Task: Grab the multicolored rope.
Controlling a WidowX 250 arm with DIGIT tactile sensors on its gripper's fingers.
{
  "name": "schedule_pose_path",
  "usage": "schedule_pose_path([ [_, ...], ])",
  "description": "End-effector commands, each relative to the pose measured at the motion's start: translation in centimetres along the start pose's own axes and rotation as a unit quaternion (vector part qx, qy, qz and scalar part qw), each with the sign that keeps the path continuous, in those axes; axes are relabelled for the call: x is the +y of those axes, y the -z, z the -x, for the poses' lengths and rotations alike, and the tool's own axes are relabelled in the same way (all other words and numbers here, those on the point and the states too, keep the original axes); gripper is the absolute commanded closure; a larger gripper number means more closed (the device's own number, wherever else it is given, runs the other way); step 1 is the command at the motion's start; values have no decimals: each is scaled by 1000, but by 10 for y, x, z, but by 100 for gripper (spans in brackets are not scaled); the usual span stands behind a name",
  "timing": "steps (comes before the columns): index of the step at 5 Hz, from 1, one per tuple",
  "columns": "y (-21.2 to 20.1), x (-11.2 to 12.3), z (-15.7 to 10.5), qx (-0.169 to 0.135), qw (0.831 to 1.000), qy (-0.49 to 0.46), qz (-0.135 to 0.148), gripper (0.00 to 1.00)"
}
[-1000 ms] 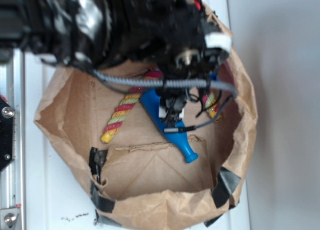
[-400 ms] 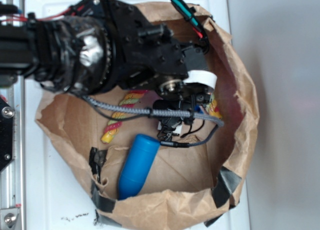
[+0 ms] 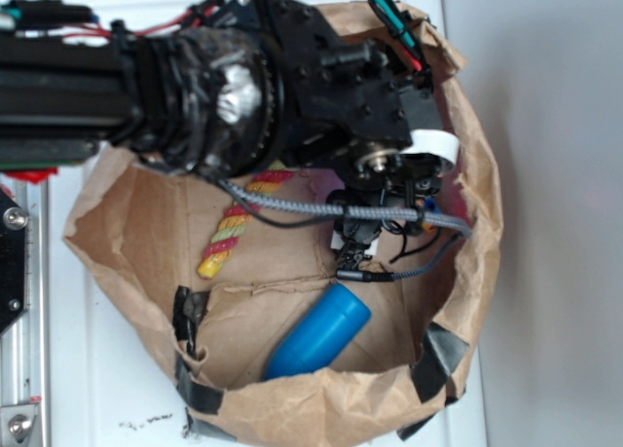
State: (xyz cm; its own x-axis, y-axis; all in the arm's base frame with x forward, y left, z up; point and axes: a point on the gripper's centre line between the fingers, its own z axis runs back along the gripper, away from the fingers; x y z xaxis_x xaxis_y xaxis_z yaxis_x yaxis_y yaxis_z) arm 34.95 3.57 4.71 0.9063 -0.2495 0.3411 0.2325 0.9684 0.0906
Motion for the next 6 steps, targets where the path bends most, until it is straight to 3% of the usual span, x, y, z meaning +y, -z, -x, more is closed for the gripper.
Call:
schedule_pose_path([
  [1,-24,12,-19,15,1000,-11,22,0],
  [2,-57,23,-25,29,997,-13,64,0],
  [3,-74,32,-26,13,997,-26,70,0],
  [5,-63,47,-28,6,998,-47,44,0],
  [6,-47,50,-30,2,998,-56,12,0],
])
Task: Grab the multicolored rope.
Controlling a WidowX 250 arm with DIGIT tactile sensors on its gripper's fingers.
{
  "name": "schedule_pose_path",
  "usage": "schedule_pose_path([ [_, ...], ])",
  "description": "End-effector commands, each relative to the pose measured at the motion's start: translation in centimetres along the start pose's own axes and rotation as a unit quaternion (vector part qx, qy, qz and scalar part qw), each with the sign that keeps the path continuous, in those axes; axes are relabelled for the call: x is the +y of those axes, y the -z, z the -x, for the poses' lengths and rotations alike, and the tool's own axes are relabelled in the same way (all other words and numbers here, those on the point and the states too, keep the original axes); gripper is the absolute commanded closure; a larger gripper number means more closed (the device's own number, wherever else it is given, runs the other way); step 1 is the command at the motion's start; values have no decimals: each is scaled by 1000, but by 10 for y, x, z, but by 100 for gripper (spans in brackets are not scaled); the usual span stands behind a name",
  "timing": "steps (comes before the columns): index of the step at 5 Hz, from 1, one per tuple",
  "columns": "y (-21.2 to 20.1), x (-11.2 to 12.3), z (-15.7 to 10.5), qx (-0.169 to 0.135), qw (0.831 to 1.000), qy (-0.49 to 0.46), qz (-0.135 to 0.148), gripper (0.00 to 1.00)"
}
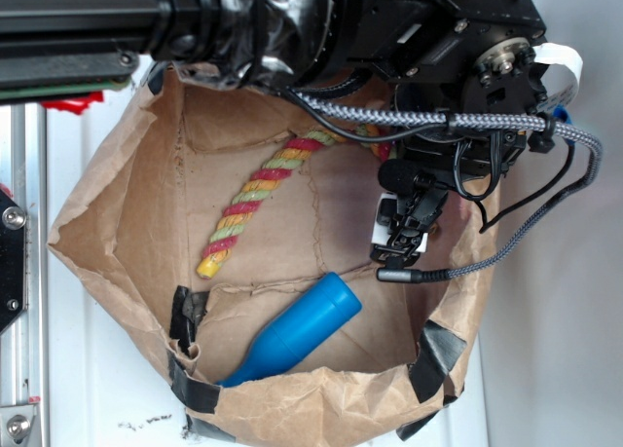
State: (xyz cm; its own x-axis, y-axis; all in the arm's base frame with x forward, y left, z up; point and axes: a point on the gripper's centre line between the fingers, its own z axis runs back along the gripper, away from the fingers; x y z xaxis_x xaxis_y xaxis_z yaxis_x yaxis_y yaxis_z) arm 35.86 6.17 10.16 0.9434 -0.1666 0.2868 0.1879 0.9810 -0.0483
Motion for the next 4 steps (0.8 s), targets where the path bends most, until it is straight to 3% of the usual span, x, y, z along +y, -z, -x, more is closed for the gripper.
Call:
schedule_pose_path([
  [1,10,26,-18,-34,998,-17,-54,0],
  [3,36,33,-15,-74,993,-7,-93,0],
  [4,46,27,-7,-74,993,4,-97,0],
])
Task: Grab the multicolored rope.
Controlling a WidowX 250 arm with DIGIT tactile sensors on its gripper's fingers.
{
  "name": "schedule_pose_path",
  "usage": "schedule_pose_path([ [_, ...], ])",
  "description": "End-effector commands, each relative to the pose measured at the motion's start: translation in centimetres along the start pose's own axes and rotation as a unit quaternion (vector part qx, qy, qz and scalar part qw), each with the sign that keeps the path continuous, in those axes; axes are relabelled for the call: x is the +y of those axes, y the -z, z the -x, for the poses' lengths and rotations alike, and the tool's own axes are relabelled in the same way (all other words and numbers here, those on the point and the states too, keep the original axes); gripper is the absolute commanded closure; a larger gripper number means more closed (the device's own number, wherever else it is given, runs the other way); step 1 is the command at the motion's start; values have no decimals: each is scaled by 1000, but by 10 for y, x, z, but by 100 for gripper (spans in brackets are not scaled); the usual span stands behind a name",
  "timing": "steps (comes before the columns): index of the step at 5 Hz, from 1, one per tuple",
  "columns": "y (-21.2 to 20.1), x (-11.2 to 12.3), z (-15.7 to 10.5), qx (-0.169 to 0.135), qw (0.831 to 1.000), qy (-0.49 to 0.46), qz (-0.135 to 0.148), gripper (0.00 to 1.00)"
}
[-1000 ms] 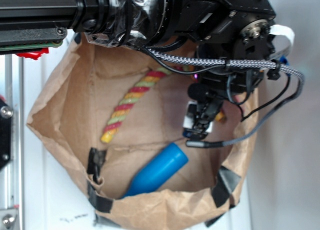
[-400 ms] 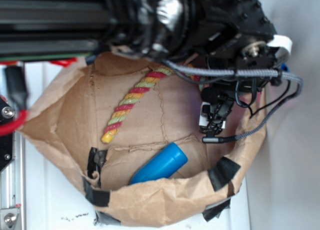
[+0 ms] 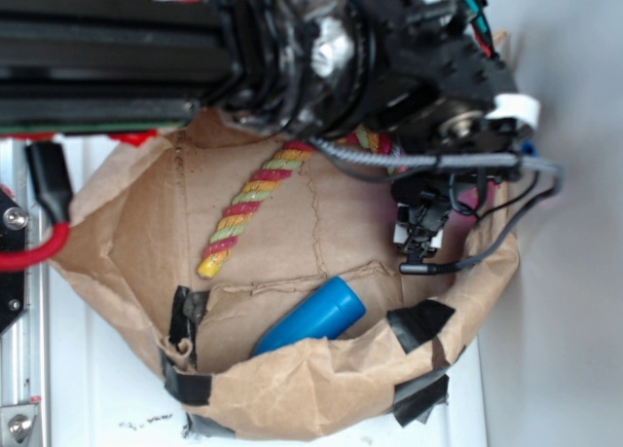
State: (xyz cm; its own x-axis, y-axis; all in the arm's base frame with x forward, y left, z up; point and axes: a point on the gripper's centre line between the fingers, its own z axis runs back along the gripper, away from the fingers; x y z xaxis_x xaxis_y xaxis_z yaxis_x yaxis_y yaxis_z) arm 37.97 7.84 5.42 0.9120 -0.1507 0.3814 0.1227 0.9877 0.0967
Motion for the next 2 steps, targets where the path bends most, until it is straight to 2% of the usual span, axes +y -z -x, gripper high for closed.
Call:
schedule_pose_path([
  [1,9,-7,9,-40,998,29,-42,0],
  [2,8,-10,9,-39,998,31,-39,0],
])
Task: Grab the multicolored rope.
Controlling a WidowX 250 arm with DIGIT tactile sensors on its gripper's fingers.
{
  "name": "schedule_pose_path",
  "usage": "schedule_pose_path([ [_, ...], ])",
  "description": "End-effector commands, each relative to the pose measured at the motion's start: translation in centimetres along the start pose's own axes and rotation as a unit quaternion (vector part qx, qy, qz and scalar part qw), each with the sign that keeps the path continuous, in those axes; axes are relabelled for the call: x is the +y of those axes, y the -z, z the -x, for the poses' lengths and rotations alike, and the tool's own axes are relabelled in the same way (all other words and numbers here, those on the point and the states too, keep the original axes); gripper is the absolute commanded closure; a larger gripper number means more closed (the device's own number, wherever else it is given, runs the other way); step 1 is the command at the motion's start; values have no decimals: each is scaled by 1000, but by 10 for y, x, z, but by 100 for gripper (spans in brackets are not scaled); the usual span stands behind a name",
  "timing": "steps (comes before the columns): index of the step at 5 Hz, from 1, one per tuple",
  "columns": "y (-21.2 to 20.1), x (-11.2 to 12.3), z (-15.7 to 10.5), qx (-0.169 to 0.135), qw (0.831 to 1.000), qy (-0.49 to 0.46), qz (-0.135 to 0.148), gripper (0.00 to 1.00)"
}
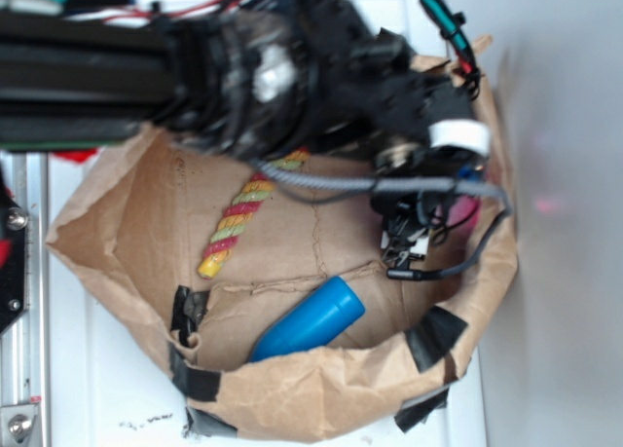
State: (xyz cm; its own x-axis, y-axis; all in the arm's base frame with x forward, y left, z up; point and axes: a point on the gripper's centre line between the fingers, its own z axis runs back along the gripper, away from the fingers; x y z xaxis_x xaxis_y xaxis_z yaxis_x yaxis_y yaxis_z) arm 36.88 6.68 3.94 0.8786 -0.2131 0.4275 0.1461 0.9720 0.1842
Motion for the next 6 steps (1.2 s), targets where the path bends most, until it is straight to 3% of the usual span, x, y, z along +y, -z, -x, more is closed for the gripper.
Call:
schedule_pose_path([
  [1,-3,0,4,-17,1000,20,10,0],
  [3,1,-2,6,-6,999,33,13,0],
  [4,0,-3,16,-26,998,55,8,0],
  [6,0,-6,13,-28,998,55,-9,3],
])
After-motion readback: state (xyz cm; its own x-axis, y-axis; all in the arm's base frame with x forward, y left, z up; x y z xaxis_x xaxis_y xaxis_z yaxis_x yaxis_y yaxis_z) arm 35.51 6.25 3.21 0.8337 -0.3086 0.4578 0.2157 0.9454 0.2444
